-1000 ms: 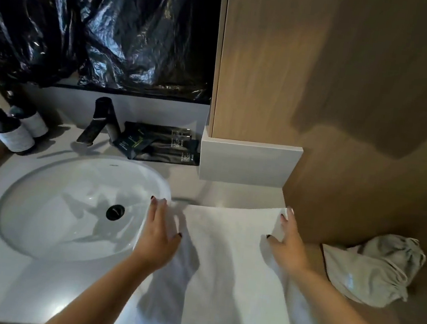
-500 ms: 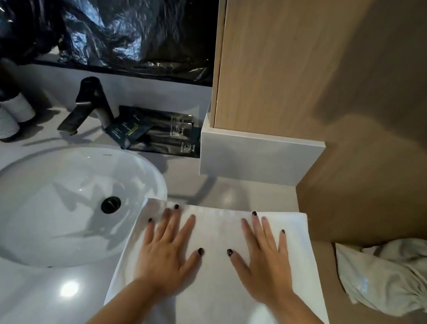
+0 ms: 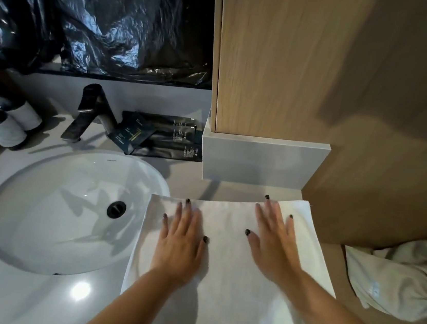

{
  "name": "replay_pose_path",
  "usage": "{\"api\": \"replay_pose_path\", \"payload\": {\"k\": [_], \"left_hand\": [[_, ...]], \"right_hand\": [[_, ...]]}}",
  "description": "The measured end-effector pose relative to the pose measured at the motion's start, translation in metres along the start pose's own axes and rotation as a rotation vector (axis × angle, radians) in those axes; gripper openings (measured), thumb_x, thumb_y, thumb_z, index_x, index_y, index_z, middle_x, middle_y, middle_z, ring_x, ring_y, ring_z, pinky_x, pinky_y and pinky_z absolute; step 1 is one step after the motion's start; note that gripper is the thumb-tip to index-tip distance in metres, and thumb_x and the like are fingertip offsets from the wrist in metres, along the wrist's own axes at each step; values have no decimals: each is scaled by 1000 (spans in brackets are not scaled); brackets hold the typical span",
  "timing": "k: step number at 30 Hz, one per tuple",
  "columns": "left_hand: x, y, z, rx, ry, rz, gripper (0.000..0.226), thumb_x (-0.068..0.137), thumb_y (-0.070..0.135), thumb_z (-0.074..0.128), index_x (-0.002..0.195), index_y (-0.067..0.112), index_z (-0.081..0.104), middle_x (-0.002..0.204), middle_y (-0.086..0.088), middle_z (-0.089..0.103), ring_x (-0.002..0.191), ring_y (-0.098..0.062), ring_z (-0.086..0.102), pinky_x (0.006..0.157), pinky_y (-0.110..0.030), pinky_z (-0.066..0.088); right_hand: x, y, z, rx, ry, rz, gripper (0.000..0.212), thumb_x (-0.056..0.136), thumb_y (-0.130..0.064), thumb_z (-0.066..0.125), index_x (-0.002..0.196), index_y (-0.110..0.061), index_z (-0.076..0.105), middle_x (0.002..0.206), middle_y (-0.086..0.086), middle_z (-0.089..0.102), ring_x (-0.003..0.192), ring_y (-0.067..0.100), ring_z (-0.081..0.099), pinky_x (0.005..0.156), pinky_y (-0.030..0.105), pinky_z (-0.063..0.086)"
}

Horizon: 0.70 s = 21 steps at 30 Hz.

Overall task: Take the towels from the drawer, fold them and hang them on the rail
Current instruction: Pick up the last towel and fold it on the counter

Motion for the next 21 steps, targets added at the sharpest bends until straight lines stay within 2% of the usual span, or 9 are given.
{"api": "replay_pose_path", "payload": {"k": [2,4,7,10,14,16,18,20,21], "left_hand": [[-15,16,14,-5,16,64,66,100,53,10,154,24,-16,159,1,-29,147,-20,-30,116,-40,-26],[-22,17,23,-9,53,68,66,99,55,11,155,29,-12,162,3,-21,149,-17,-24,119,-42,-18],[-18,5,21,32,63,115,66,98,61,10,155,37,-13,163,5,-20,148,-15,-26,121,-44,-12],[-18,-10,13,65,47,107,67,99,60,11,156,32,-13,163,2,-23,147,-16,-28,122,-45,-11],[-34,-12,7,-7,-28,37,66,101,52,9,154,24,-17,161,-3,-27,144,-18,-34,121,-43,-16],[-49,-1,9,-45,-36,56,67,96,54,1,152,22,-18,160,-4,-27,144,-21,-34,119,-41,-20],[-70,10,17,-69,-36,79,71,93,58,-3,153,23,-15,159,-1,-27,145,-20,-33,117,-39,-22],[-83,15,27,-36,-27,75,70,95,57,2,155,23,-12,162,-2,-24,147,-19,-29,119,-41,-19],[-85,15,29,-22,-14,74,70,98,55,8,157,21,-7,163,-3,-19,149,-20,-23,121,-43,-14]], "right_hand": [[-25,-30,7,47,75,-91,56,99,-33,34,152,-14,34,163,5,18,151,26,15,120,48,10],[-44,-45,19,-1,45,-173,57,101,-41,29,152,-18,36,162,4,24,150,25,20,116,50,18],[-40,-11,20,-99,-28,-111,65,100,-55,19,157,-23,21,165,-3,10,152,19,7,119,47,7],[-37,33,12,-207,-83,0,71,97,-62,9,158,-27,-3,164,-8,-14,151,16,-14,122,42,-9],[-42,38,2,-186,-144,75,68,101,-53,16,157,-23,-8,163,-3,-20,149,19,-22,120,43,-12],[-55,16,1,-119,-98,65,63,104,-40,25,158,-18,2,164,0,-15,151,21,-16,121,46,-8],[-79,-18,4,-31,-58,-33,58,101,-33,33,156,-16,22,165,4,5,152,26,2,121,52,7],[-100,-42,15,-51,-83,-97,58,98,-38,31,152,-17,36,161,7,22,149,30,18,118,56,20],[-103,-45,19,-87,-101,-90,59,97,-41,28,151,-18,37,161,7,25,148,30,23,115,56,20]]}}
Point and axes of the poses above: each hand's wrist, its own x-axis towards the middle knuckle, its own z-axis out of the palm, y = z × x, the point moved 6 cm from there along x, towards the middle knuckle
